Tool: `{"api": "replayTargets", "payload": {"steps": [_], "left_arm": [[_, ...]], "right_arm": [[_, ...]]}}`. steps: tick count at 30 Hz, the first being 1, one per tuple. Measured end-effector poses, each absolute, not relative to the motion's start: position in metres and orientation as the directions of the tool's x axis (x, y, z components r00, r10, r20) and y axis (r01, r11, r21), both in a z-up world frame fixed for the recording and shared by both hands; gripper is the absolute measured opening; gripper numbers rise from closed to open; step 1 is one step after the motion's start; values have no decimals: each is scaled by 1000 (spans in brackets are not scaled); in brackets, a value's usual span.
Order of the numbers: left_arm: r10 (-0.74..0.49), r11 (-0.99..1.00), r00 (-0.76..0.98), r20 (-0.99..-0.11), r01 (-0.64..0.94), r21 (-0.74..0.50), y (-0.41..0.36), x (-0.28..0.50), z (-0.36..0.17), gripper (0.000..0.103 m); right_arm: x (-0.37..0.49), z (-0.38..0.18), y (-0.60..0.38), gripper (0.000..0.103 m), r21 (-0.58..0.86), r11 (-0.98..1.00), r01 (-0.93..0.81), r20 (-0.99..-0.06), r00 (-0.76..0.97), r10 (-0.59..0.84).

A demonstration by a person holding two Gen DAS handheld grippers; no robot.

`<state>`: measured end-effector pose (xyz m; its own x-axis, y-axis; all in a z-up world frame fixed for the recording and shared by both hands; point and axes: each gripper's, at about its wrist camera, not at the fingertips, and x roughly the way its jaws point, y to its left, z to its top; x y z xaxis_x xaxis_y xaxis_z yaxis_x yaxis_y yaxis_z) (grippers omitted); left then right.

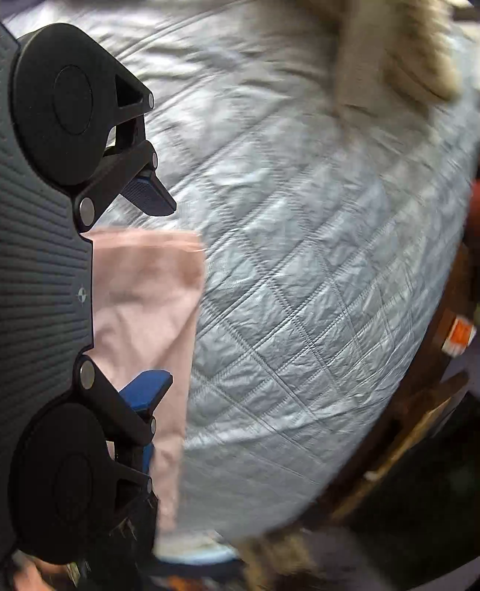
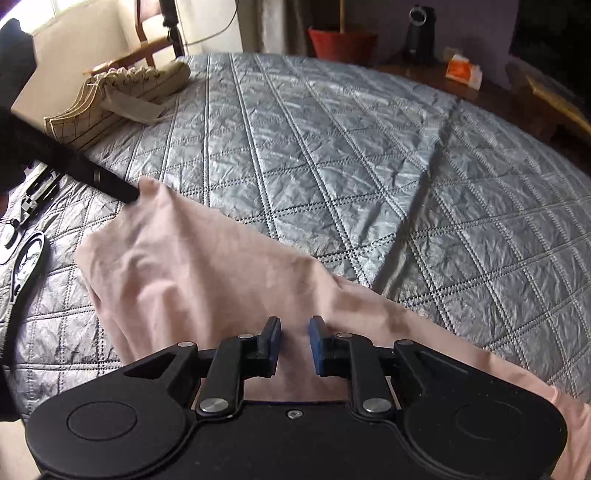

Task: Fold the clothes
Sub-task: 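Grasp a trouser corner with the left tool while the right tool holds the trousers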

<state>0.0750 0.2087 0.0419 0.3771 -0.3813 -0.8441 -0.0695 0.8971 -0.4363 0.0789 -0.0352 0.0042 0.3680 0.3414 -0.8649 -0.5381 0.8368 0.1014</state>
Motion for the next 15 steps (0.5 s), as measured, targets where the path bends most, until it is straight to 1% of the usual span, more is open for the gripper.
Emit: {"api": "replayTargets", "payload": {"steps": [5, 10, 11, 13, 15], "left_arm": [[-405, 833, 357, -842, -234, -501, 226, 51, 33, 94], [-437, 736, 338, -833, -397, -548, 252, 25, 22, 95], [-455, 708, 343, -822, -421, -567, 255, 21, 19, 95], [-512, 623, 377, -772, -455, -636, 266, 14, 15, 95], [-580, 501, 430, -692, -481, -720, 276, 7, 10, 95]], "right_arm": [[77, 1, -49, 15, 171, 836, -521, -844, 361, 397], [75, 3, -44, 15, 127, 832, -540, -859, 359, 365], [77, 3, -42, 15, 125, 830, -543, -864, 352, 360], [80, 2, -37, 15, 124, 828, -546, -872, 339, 354], [79, 3, -34, 15, 114, 824, -555, -875, 336, 348]]}}
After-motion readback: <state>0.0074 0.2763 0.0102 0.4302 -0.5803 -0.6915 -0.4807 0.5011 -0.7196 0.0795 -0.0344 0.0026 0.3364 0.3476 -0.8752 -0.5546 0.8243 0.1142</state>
